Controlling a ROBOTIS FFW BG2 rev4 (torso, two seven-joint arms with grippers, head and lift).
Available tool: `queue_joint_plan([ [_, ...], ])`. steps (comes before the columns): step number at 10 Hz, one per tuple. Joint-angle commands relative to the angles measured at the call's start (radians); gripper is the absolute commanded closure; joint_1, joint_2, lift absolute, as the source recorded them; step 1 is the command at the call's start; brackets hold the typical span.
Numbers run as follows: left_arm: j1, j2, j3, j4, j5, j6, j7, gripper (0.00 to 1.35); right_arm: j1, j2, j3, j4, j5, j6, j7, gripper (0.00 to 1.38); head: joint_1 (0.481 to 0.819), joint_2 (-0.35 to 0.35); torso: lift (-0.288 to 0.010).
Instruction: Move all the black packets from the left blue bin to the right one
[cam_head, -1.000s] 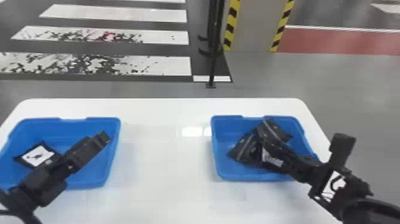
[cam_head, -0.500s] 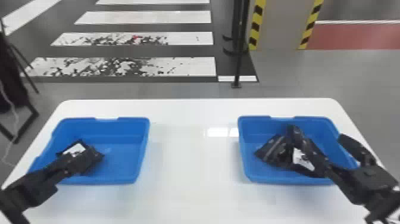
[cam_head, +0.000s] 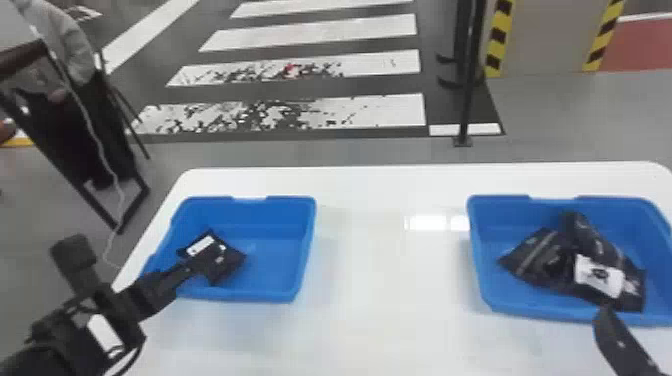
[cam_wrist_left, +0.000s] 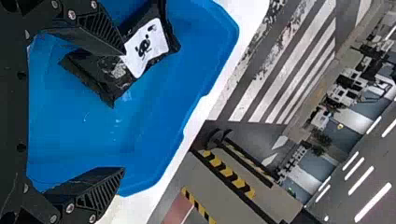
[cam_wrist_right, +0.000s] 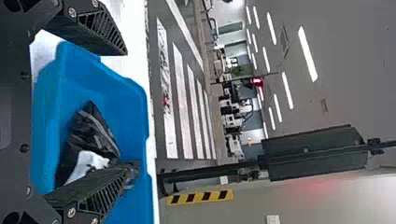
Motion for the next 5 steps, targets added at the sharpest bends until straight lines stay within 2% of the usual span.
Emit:
queue_joint_plan([
  [1,-0.067,0.01,-0.011,0.098,0.024,0.008,0.02,0.17,0.037,0.0,0.03,0.003,-0.032,0.0,0.0,0.14,0.695,0.245,-0.138],
  [3,-0.131,0.021,-0.033,0.152,0.04,0.025,0.082,0.17,0.052,-0.002,0.038,0.013,-0.056,0.024,0.0,0.14,0.695,0.266,-0.138],
  [5,-0.168,0.025,-0.089,0.152,0.165,0.084,0.193,0.17,0.052,-0.01,0.038,0.015,-0.076,0.034,0.0,0.14,0.695,0.26,-0.138],
])
